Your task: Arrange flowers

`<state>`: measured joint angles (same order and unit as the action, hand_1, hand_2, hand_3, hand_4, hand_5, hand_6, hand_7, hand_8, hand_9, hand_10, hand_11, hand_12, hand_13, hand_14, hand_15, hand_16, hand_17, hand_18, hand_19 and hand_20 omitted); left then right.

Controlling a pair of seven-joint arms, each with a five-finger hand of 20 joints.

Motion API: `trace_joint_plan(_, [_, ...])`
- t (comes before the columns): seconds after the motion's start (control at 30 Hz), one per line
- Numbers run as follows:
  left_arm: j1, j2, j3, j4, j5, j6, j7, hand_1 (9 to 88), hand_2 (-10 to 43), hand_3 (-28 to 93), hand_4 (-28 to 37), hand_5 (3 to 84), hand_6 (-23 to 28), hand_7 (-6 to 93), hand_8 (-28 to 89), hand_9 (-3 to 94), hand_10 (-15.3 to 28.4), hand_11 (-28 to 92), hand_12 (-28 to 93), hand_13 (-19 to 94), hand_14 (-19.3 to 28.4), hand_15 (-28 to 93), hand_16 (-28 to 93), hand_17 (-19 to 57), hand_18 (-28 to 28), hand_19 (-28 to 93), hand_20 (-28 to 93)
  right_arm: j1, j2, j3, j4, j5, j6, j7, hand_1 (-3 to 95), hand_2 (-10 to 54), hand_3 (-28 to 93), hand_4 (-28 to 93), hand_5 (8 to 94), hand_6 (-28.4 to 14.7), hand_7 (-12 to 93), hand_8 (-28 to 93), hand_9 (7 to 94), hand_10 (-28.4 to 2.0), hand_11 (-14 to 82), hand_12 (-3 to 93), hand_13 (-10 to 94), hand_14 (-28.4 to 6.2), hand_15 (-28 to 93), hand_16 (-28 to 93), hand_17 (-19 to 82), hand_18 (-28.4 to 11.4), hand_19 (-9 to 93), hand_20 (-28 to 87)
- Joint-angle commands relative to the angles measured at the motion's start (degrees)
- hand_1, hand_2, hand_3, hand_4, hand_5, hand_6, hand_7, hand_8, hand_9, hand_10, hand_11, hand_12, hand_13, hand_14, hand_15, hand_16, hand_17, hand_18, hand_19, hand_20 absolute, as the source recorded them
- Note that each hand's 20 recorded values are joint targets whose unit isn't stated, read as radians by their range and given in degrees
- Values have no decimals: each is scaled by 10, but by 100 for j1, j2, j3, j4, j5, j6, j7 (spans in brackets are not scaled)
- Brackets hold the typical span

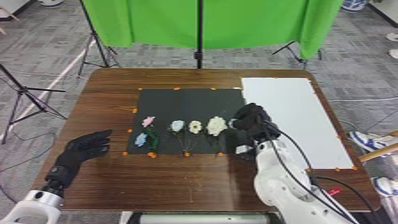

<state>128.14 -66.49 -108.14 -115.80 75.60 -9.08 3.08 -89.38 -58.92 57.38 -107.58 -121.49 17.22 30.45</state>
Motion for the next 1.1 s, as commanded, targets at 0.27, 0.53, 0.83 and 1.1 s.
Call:
trace_joint_plan(0.27, [59, 16, -33, 32, 27, -121, -106, 373, -46, 674, -37, 455, 7, 117, -66, 396, 125, 181, 136, 337, 182, 243, 30, 30, 156, 301, 339, -597, -61, 235, -410, 65, -496, -107, 497, -95, 596, -151, 725, -17, 193, 68, 796, -114, 213, 357, 842, -41, 663, 381, 569, -172, 932, 613])
trace_joint_plan(0.53, [16, 33, -12, 49, 29, -134, -96, 374, -47, 674, -36, 454, 7, 118, -66, 396, 124, 181, 136, 336, 182, 240, 31, 30, 156, 298, 337, -571, -71, 216, -454, 111, -651, -116, 415, -95, 669, -159, 694, -11, 185, -72, 776, -127, 267, 260, 838, -45, 660, 377, 562, -175, 932, 607])
trace_joint_plan(0.83, [20, 17, -31, 50, 35, -131, -75, 374, -48, 675, -36, 453, 6, 118, -66, 395, 125, 180, 137, 336, 182, 242, 32, 29, 156, 299, 338, -608, -21, 374, -602, 45, -877, -84, 380, -95, 664, -156, 659, -16, 170, -92, 774, -133, 258, 256, 840, -46, 658, 376, 564, -177, 932, 605])
trace_joint_plan(1.1, [45, -4, -32, 30, 45, -99, -62, 374, -48, 674, -36, 453, 5, 119, -66, 394, 125, 179, 136, 336, 182, 240, 31, 28, 156, 300, 338, -682, 143, 560, -838, 156, -871, -154, 368, -95, 651, -147, 650, -16, 158, -88, 786, -133, 268, 260, 845, -48, 654, 374, 568, -181, 932, 607])
